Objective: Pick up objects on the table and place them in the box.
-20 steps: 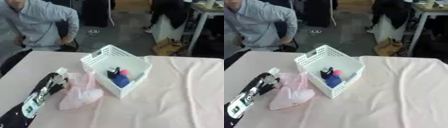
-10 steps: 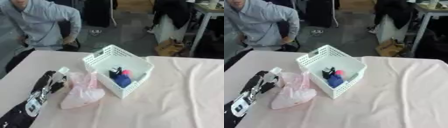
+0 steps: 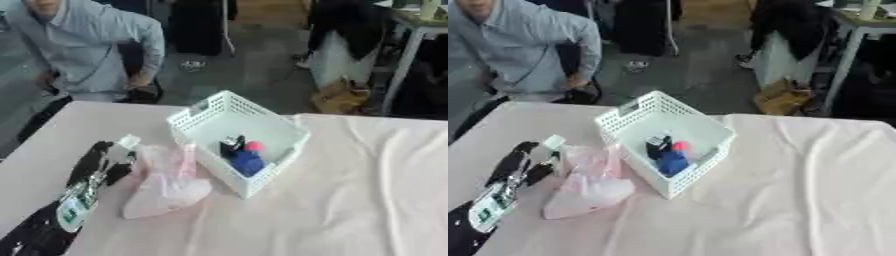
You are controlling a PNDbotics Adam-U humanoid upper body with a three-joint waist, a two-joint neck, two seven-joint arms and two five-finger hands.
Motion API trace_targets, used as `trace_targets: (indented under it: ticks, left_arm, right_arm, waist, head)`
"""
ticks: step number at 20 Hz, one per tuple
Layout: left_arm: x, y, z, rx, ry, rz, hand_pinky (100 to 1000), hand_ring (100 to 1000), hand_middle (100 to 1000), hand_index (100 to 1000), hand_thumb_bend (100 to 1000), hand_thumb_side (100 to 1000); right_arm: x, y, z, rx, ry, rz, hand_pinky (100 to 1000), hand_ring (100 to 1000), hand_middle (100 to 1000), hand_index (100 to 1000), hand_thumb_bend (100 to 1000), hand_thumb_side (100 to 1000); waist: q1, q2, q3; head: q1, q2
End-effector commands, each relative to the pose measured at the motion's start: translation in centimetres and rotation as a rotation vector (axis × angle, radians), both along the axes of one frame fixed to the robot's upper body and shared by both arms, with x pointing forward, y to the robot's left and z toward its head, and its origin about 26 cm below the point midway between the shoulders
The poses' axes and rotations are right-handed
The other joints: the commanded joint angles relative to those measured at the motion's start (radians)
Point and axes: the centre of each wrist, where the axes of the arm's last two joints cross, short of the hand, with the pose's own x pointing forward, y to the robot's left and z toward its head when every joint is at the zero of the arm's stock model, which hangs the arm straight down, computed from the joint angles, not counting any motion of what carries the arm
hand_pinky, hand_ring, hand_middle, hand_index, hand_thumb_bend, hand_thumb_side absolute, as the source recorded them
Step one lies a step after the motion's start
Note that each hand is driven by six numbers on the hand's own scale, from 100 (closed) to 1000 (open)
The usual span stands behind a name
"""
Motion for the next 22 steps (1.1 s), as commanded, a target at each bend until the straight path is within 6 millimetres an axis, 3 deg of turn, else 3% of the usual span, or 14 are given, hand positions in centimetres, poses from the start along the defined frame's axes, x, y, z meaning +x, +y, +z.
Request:
trace_targets:
  ticks: [1,11,22]
  left_arm:
    - [0.6,0.6,1.0,0.014,-0.008,-0.001,1000,1000,1000,1000,424,838]
    - [1.3,0.2,0.9,0.001,0.008,-0.020,1000,1000,1000,1000,425,852]
    - [2.0,-0.3,0.7,-0.003,-0.004,-0.008,1000,1000,1000,1000,365,859]
  right_arm:
    - [-0.3,0.1,0.7,-0.006,-0.027,0.016,802,839,738,700,100,982]
    - [-0.3,0.1,0.6,-0.005,-0.021,0.022,801,839,738,699,100,981]
    - [-0.3,0.2,0.5,-0.008,-0.018,0.029,801,839,737,698,100,979]
  waist:
    - [-0.002,-0.002,0.000]
    - [-0.002,0.000,0.000]
    - [-0.003,0.003,-0.001]
  head:
    - [0.002,-0.011]
    - [0.005,-0.018]
    - [0.006,-0.021]
